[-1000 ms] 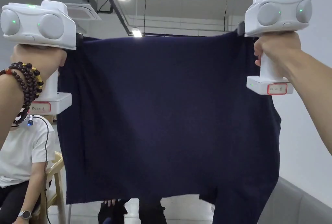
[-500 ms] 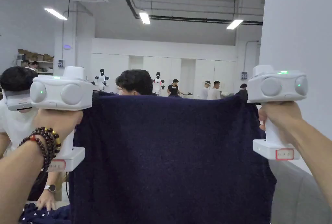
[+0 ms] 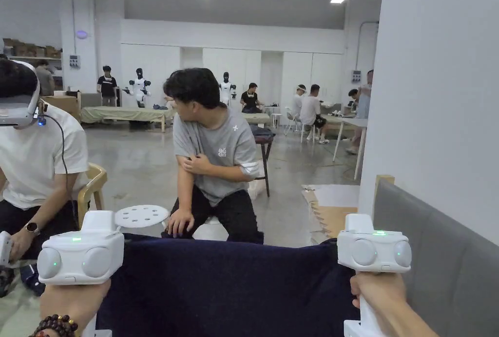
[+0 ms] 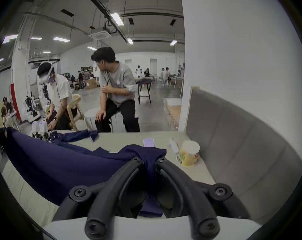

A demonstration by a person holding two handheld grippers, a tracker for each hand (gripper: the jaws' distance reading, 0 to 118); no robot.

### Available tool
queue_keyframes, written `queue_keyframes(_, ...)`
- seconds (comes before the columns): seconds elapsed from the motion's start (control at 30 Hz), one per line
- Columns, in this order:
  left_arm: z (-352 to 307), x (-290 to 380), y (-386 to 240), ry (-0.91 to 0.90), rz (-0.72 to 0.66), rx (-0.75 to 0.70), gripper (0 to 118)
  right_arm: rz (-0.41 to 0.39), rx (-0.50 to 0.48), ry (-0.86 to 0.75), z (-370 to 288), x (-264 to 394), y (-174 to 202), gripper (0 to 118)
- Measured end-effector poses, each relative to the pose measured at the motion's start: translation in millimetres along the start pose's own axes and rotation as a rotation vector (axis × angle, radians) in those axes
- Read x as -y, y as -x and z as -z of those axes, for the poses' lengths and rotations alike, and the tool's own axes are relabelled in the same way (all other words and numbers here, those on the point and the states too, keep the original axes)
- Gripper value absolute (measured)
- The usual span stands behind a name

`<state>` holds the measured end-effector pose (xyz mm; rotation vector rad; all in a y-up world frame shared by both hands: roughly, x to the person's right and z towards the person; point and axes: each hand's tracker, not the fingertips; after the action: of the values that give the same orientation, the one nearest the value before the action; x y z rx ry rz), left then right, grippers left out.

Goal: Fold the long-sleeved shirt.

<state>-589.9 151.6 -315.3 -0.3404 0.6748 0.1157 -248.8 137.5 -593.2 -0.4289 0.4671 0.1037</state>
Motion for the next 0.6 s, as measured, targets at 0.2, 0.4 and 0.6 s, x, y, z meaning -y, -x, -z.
queue_keyframes(0.2, -6.6, 29.9, 11.8, 0.042, -0.024, 0.002, 13, 0.006, -0.018, 0.029, -22.7, 43.4, -4.7, 9)
queue_keyframes(0.4, -56.0, 70.3, 21.9, 0.035, -0.02, 0.05, 14, -0.026, -0.017, 0.01, -80.9, 98.2, -17.8, 9)
queue_keyframes(0.6, -111.0, 161.3, 40.1, 0.096, -0.08, 0.056, 14, -0.031, -0.043, 0.075, -141.1, 186.0, -30.7, 9)
